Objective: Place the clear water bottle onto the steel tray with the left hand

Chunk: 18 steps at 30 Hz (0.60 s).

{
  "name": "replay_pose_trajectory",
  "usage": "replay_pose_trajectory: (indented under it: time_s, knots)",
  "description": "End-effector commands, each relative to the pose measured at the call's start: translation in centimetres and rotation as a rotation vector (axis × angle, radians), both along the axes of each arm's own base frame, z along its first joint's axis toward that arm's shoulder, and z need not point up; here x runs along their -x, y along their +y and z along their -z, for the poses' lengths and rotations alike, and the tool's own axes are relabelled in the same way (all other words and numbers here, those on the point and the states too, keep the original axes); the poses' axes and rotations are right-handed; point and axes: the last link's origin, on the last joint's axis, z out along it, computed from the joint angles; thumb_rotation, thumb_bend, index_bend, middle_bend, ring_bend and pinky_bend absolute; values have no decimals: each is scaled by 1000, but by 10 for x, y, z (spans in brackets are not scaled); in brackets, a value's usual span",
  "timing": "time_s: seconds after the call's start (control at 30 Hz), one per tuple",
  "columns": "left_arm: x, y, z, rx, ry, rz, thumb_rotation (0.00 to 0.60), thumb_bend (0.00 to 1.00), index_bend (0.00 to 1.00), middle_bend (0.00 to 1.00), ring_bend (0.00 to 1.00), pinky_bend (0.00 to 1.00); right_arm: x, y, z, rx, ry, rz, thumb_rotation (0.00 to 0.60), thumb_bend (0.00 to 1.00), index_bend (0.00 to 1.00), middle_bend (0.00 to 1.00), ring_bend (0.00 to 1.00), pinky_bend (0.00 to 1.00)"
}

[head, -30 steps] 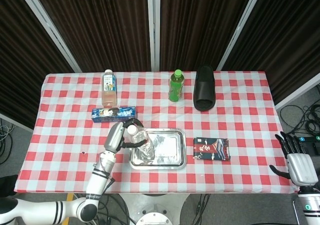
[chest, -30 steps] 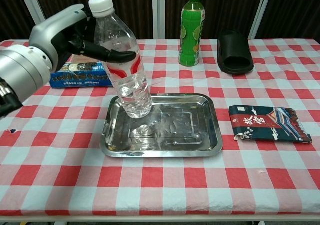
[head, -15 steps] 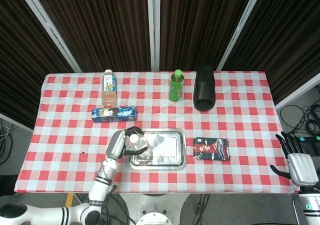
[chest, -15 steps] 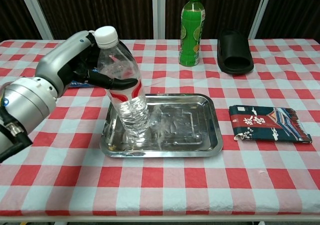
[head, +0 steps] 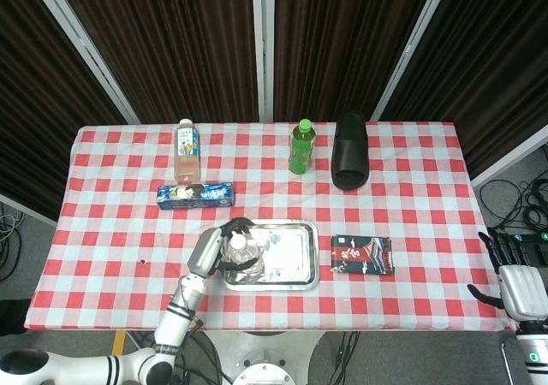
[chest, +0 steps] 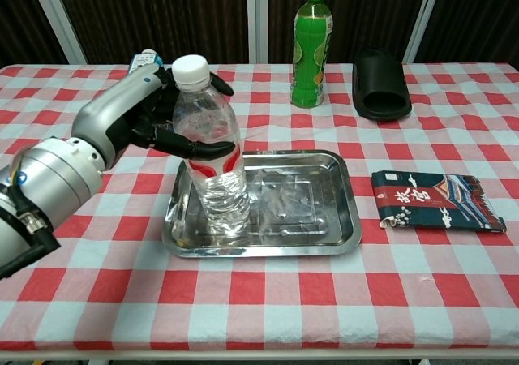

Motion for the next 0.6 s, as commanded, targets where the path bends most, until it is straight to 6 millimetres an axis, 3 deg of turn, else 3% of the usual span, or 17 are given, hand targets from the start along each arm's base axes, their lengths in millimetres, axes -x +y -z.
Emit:
replay_pose_trajectory:
  time_s: [0.03, 0.37, 0.6]
  knots:
    - [-5, 2, -4, -4, -29, 27, 600, 81, 192, 306, 235, 306, -1, -1, 1, 0, -2, -5, 600, 95, 0, 0, 0, 0]
    - [-26, 6, -30, -51, -71, 73, 600, 26, 163, 240, 183, 247, -7, -6, -1, 10, -13, -17, 600, 95, 0, 0, 0, 0]
    - [-41, 5, -82, -119, -85, 97, 600, 21, 163, 239, 172, 233, -10, -7, -1, 11, -31, -19, 600, 94, 0, 0, 0, 0]
